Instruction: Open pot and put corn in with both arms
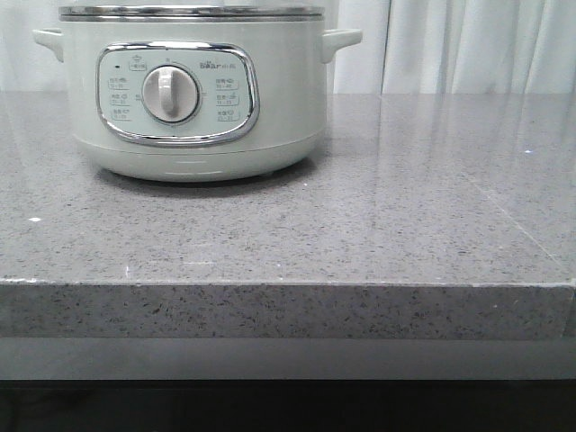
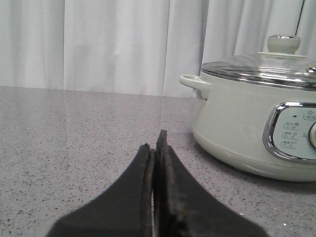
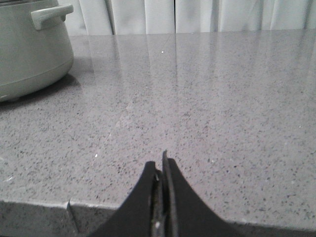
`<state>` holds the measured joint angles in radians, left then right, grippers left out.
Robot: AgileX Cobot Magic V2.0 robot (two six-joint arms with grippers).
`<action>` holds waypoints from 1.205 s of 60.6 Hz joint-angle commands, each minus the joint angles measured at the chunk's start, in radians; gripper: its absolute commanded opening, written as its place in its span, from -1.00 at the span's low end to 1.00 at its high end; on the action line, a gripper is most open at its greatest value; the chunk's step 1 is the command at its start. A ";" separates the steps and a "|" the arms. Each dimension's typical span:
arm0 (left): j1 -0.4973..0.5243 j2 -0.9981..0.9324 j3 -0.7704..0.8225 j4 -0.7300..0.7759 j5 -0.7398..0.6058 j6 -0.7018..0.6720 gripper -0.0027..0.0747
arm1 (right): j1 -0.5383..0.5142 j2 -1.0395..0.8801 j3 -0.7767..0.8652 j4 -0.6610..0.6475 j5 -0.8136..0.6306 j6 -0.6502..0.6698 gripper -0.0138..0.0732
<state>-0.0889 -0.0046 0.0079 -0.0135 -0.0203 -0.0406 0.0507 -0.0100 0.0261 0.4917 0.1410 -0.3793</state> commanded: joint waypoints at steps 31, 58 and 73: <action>0.001 -0.018 0.003 -0.007 -0.083 -0.006 -0.98 | -0.007 -0.025 0.001 -0.327 -0.177 0.332 -0.83; 0.001 -0.018 0.003 -0.007 -0.083 -0.006 -0.98 | -0.007 -0.025 0.001 -0.420 -0.194 0.462 -0.83; 0.001 -0.018 0.003 -0.007 -0.083 -0.006 -0.98 | -0.007 -0.025 0.001 -0.421 -0.194 0.461 -0.83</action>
<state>-0.0889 -0.0046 0.0079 -0.0135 -0.0203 -0.0406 0.0507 -0.0100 0.0261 0.0826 0.0309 0.0796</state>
